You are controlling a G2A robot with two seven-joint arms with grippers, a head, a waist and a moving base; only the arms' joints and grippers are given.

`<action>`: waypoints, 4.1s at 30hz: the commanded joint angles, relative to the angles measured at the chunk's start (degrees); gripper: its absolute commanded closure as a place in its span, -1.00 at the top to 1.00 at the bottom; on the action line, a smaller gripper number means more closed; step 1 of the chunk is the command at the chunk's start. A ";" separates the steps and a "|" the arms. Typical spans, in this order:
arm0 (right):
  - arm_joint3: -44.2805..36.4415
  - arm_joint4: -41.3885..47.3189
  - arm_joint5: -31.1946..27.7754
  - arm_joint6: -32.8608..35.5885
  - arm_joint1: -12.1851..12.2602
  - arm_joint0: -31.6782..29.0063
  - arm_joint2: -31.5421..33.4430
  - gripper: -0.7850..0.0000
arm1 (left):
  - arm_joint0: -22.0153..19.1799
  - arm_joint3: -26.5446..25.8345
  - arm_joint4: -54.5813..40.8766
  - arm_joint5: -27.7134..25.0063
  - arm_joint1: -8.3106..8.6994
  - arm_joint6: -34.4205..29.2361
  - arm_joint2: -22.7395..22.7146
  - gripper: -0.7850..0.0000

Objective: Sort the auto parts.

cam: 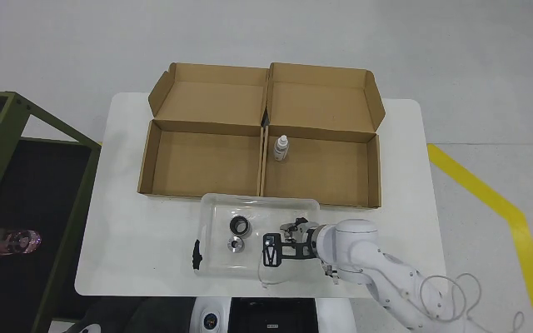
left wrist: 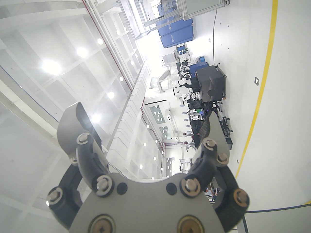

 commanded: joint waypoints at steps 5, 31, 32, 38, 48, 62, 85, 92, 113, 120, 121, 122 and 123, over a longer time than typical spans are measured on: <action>-2.10 1.33 -0.53 -2.63 0.12 -0.02 0.65 -1.00 | 0.00 0.00 0.00 0.00 0.00 0.00 0.00 1.00; -11.59 5.11 1.25 -31.59 1.82 -3.13 14.08 -1.00 | 0.00 0.00 0.00 0.00 0.00 0.00 0.00 1.00; -11.31 5.10 1.40 -32.42 1.86 -3.03 14.76 -1.00 | 0.00 0.00 0.00 0.00 0.00 0.00 0.00 1.00; -9.87 6.08 1.71 -35.54 2.18 -3.08 18.26 -1.00 | 0.00 0.00 0.00 0.00 0.00 0.00 0.00 1.00; -3.62 11.99 1.47 -34.56 2.49 -0.69 22.47 -1.00 | 0.00 0.00 0.00 0.00 0.00 0.00 0.00 1.00; 9.67 14.66 -1.75 -26.09 2.10 9.10 18.90 -1.00 | 0.00 0.00 0.00 0.00 0.00 0.00 0.00 1.00; 31.76 14.01 0.82 -16.53 -1.70 25.26 4.25 -1.00 | 0.00 0.00 0.00 0.00 0.00 0.00 0.00 1.00; 35.52 12.80 2.16 -16.82 -2.76 27.33 1.51 -0.91 | 0.00 0.00 0.00 0.00 0.00 0.00 0.00 1.00; 29.89 18.58 1.42 -20.30 -1.78 24.11 7.22 -0.15 | 0.00 0.00 0.00 0.00 0.00 0.00 0.00 1.00; 20.11 21.35 0.31 -21.94 -0.13 17.55 12.13 -0.13 | 0.00 0.00 0.00 0.00 0.00 0.00 0.00 1.00; 18.61 21.44 0.30 -22.01 0.05 16.53 12.51 -0.15 | 0.00 0.00 0.00 0.00 0.00 0.00 0.00 1.00; 16.98 21.30 0.34 -22.21 0.20 15.53 12.76 -0.15 | 0.00 0.00 0.00 0.00 0.00 0.00 0.00 1.00; 15.47 21.19 0.50 -22.63 0.33 14.45 12.92 -0.17 | 0.00 0.00 0.00 0.00 0.00 0.00 0.00 1.00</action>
